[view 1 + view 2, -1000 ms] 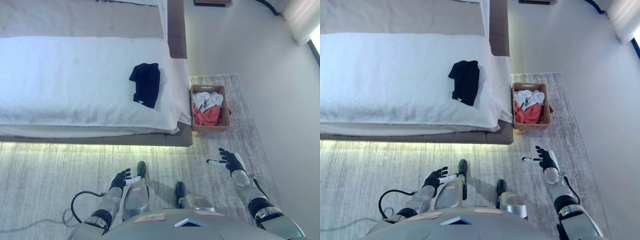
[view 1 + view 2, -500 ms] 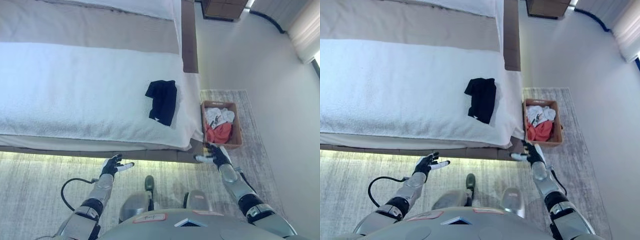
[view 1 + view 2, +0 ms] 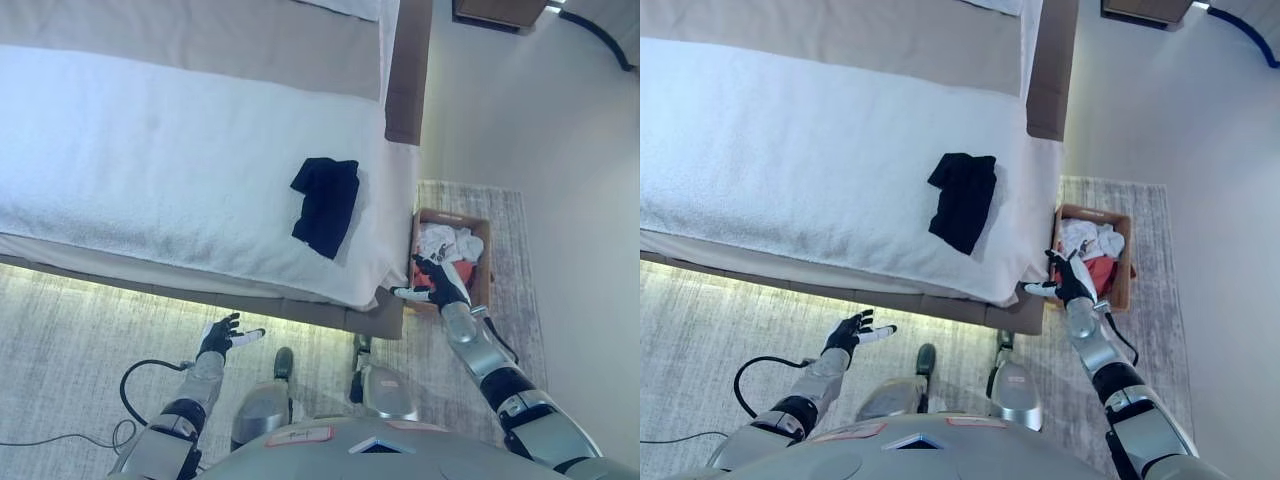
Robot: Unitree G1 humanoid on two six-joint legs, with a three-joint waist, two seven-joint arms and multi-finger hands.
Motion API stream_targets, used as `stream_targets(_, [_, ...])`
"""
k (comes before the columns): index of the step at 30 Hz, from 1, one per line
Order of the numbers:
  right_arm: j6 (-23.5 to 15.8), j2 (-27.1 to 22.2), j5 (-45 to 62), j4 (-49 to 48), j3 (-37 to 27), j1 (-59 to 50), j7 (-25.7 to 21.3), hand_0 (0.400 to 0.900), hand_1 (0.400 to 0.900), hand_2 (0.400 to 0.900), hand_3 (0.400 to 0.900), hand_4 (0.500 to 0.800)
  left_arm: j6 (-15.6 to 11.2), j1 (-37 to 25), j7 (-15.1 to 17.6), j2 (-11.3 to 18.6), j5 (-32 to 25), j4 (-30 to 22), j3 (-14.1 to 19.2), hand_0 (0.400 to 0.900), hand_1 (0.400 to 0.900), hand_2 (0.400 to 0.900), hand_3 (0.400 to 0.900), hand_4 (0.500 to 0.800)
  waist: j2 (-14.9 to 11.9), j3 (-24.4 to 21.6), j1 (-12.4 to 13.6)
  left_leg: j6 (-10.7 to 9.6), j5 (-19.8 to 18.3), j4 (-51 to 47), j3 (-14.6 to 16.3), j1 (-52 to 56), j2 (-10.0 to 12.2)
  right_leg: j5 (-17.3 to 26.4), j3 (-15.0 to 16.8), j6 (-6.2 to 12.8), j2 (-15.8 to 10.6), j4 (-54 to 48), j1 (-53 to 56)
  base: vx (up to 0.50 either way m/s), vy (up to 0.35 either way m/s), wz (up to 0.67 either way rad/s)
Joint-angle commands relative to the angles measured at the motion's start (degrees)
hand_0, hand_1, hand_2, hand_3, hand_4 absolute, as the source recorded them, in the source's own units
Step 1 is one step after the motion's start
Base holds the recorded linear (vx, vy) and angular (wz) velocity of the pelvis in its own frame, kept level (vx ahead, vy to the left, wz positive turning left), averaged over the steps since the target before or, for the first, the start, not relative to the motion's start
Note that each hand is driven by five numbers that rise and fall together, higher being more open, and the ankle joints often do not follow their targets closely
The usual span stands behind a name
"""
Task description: Put the clothes on the bed into the basket.
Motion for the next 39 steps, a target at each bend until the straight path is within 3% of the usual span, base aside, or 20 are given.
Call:
stream_targets(1, [-2.8, -7.1, -2.8, -7.9, -1.1, -5.8, -2.5, 0.9, 0.9, 0.9, 0.9, 0.8, -2.7, -3.3, 0.6, 1.0, 3.4, -3.9, -1.6, 0.9, 0.9, 0.9, 0.9, 0.8, -0.3, -1.7, 0.4, -3.7, -4.6, 16.0, 3.0, -0.8, 2.2, -2.0, 1.5, -1.52, 0.9, 0.7, 1.5, 0.17, -0.315, 0.2])
stream_targets(3, [-3.2, -8.1, -3.3, -9.1, -0.8, -6.9, -2.9, 0.9, 0.9, 0.9, 0.9, 0.8, -3.1, -4.1, 1.9, 1.3, 7.0, -6.5, -4.1, 0.9, 0.9, 0.9, 0.9, 0.8, -0.5, -0.1, 1.2, -3.8, -3.7, 21.2, 2.2, -5.9, 1.1, -3.7, 0.4, -2.24, 1.3, 0.0, 2.8, 0.07, -0.231, 0.3])
stream_targets(5, [-3.2, -9.5, -3.2, -8.3, -1.2, -8.9, -4.0, 0.9, 0.9, 0.9, 0.9, 0.8, -3.0, -4.9, 2.4, 0.8, 7.7, -5.8, -5.3, 0.9, 0.9, 0.9, 0.9, 0.8, -0.2, 0.4, 1.5, -3.6, -3.5, 15.1, 4.2, -9.3, 1.6, -5.3, -0.4, -1.74, 1.0, 0.0, 3.2, 0.08, -0.103, 0.41])
stream_targets(8, [-2.9, -11.2, -3.9, -9.5, -1.3, -11.3, -5.1, 0.9, 0.9, 0.9, 0.9, 0.8, -2.4, -4.8, 2.7, 0.0, 8.0, -3.3, -4.9, 0.9, 0.9, 0.9, 0.9, 0.8, 1.1, 1.0, 1.6, -4.8, 4.9, 3.5, 7.9, -10.7, 5.3, -5.1, -1.1, -1.49, 1.1, 0.0, 2.7, 0.12, 0.002, 0.08])
stream_targets(9, [-2.8, -11.5, -4.6, -10.6, -0.8, -12.1, -4.5, 0.9, 0.9, 0.9, 0.9, 0.8, -2.6, -3.9, 2.2, -0.2, 8.2, -3.4, -4.7, 0.9, 0.9, 0.9, 0.9, 0.8, 1.6, 0.9, 1.6, -4.7, 4.1, 2.5, 8.6, -9.4, 5.9, -5.9, -1.0, -1.51, 1.5, 0.0, 3.1, 0.15, 0.033, -0.25])
stream_targets(14, [-2.6, -11.3, -6.6, -13.4, 3.0, -19.5, -4.7, 0.9, 0.9, 0.9, 0.9, 0.8, -2.9, -5.1, 2.7, -0.4, 7.6, -4.0, -6.3, 0.9, 0.9, 0.9, 0.9, 0.8, 1.9, 3.0, 1.4, -4.3, 5.1, 0.4, 9.7, -11.0, 4.8, -4.8, 0.3, -1.59, 0.9, 0.0, -1.2, 0.02, 0.093, -0.22])
stream_targets(21, [-2.2, -9.2, -7.8, -11.2, 8.9, -31.1, -6.8, 0.9, 0.9, 0.9, 0.9, 0.8, -3.3, -9.1, 6.2, -0.4, 6.4, -4.4, -7.9, 0.9, 0.9, 0.9, 0.9, 0.8, -1.1, 7.1, 2.5, -4.0, 4.5, 2.1, 10.5, -16.1, 4.4, -2.3, 2.1, -1.06, 0.1, 0.0, -7.4, -0.02, 0.052, -0.13])
stream_targets(30, [-1.2, -7.8, -5.5, -2.8, 16.8, -43.9, -4.9, 0.9, 0.9, 0.9, 0.9, 0.8, -3.1, -12.8, 8.1, 0.6, 4.4, -4.1, -9.1, 0.9, 0.9, 0.9, 0.9, 0.8, -4.6, 10.6, 4.0, -4.5, 5.2, 2.9, 8.6, -20.7, 4.2, -1.2, 1.1, -0.71, 0.0, 0.0, -10.7, 0.0, 0.01, 0.15])
stream_targets(39, [-0.5, -3.7, -3.7, 4.3, 20.0, -51.6, -5.1, 0.9, 0.9, 0.9, 0.9, 0.8, -3.5, -15.2, 8.7, 1.9, 2.1, -5.6, -10.3, 0.9, 0.9, 0.9, 0.9, 0.8, -6.3, 13.2, 5.9, -4.5, 5.0, 5.1, 6.2, -24.7, 3.7, -0.6, -0.2, -0.61, 0.0, 0.0, -12.6, -0.01, 0.002, 0.13])
